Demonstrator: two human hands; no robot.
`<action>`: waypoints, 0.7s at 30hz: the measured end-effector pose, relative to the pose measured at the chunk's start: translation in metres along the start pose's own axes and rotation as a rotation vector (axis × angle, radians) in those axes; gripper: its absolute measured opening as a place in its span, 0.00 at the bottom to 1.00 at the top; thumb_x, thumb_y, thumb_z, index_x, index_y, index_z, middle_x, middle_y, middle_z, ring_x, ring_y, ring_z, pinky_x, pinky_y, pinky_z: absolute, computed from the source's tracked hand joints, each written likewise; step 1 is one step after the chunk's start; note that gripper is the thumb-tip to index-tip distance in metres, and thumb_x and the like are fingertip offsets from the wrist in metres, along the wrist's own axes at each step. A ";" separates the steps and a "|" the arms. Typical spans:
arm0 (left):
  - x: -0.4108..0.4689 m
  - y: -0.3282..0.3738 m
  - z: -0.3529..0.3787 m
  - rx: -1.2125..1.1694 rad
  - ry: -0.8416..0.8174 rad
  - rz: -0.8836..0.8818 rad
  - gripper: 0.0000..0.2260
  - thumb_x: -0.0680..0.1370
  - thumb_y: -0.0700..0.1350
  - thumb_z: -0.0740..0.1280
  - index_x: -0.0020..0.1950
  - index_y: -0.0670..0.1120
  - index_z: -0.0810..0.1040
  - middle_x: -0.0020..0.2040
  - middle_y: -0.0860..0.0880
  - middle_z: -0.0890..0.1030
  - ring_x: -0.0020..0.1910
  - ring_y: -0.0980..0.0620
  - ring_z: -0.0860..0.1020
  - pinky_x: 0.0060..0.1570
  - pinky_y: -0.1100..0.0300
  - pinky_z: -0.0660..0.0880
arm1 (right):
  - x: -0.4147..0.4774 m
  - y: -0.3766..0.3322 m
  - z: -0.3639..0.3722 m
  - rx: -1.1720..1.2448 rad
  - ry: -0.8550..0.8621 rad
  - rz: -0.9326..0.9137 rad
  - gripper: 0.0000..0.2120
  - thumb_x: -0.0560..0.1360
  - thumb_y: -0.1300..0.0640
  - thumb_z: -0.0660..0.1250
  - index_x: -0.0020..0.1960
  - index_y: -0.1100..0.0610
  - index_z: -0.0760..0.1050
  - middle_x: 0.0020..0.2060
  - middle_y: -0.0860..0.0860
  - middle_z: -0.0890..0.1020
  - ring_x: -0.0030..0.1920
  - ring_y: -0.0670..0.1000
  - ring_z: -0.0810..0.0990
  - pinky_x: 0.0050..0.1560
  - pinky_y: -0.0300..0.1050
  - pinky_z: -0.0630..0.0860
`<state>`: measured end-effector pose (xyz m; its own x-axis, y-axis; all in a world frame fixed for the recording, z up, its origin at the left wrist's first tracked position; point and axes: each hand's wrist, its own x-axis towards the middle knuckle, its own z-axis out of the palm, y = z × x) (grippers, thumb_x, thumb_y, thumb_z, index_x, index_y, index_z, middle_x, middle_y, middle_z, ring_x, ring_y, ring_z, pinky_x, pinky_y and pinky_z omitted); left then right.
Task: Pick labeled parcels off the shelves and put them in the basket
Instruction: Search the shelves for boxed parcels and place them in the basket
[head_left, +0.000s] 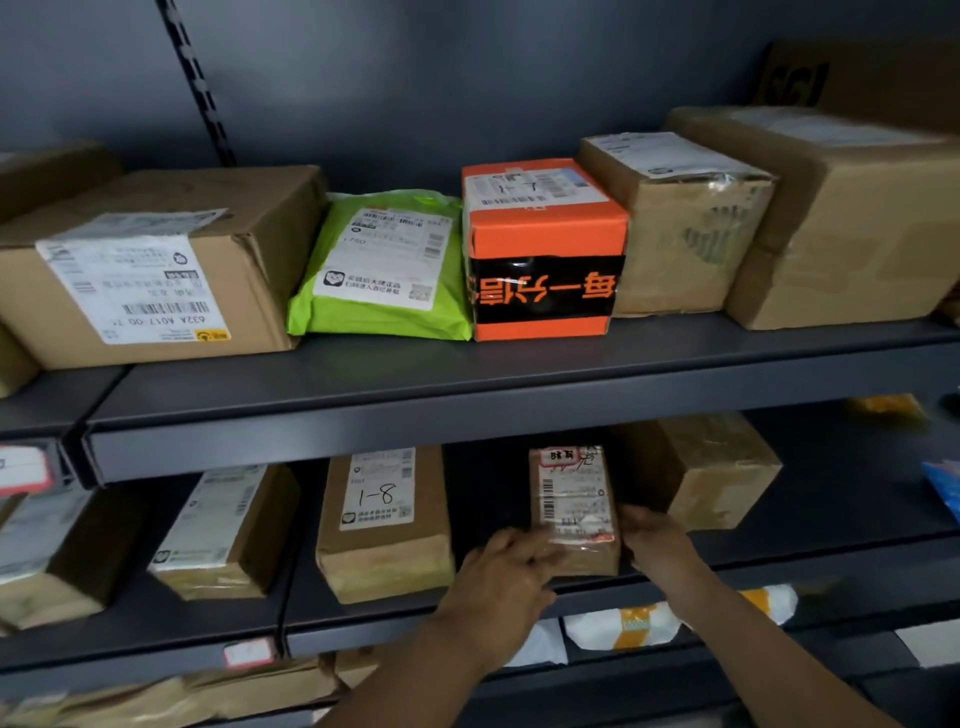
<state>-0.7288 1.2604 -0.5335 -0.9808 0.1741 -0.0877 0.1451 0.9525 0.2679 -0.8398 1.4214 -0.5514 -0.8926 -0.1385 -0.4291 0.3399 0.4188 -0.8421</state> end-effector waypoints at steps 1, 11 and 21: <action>0.002 0.003 0.001 -0.014 -0.008 -0.002 0.22 0.82 0.48 0.55 0.76 0.53 0.57 0.77 0.56 0.53 0.73 0.50 0.54 0.69 0.53 0.59 | -0.002 -0.001 -0.002 0.021 -0.015 0.013 0.10 0.81 0.60 0.57 0.56 0.58 0.76 0.47 0.55 0.79 0.49 0.56 0.77 0.53 0.49 0.72; 0.030 0.017 -0.011 -0.527 0.232 -0.339 0.18 0.81 0.45 0.60 0.71 0.48 0.67 0.66 0.49 0.72 0.62 0.52 0.73 0.55 0.75 0.62 | -0.017 0.000 -0.006 -0.136 -0.117 -0.111 0.16 0.78 0.58 0.63 0.66 0.57 0.71 0.59 0.54 0.79 0.59 0.53 0.77 0.59 0.45 0.73; 0.034 0.018 0.004 -0.856 0.218 -0.590 0.16 0.75 0.49 0.69 0.60 0.50 0.68 0.60 0.50 0.70 0.55 0.54 0.73 0.57 0.60 0.71 | -0.029 0.017 -0.013 0.106 -0.151 -0.083 0.21 0.73 0.70 0.66 0.63 0.58 0.68 0.56 0.54 0.78 0.51 0.47 0.78 0.45 0.36 0.75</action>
<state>-0.7589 1.2841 -0.5356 -0.8806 -0.3875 -0.2727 -0.4177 0.3632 0.8328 -0.8122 1.4438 -0.5493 -0.8668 -0.3053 -0.3943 0.3032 0.3050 -0.9028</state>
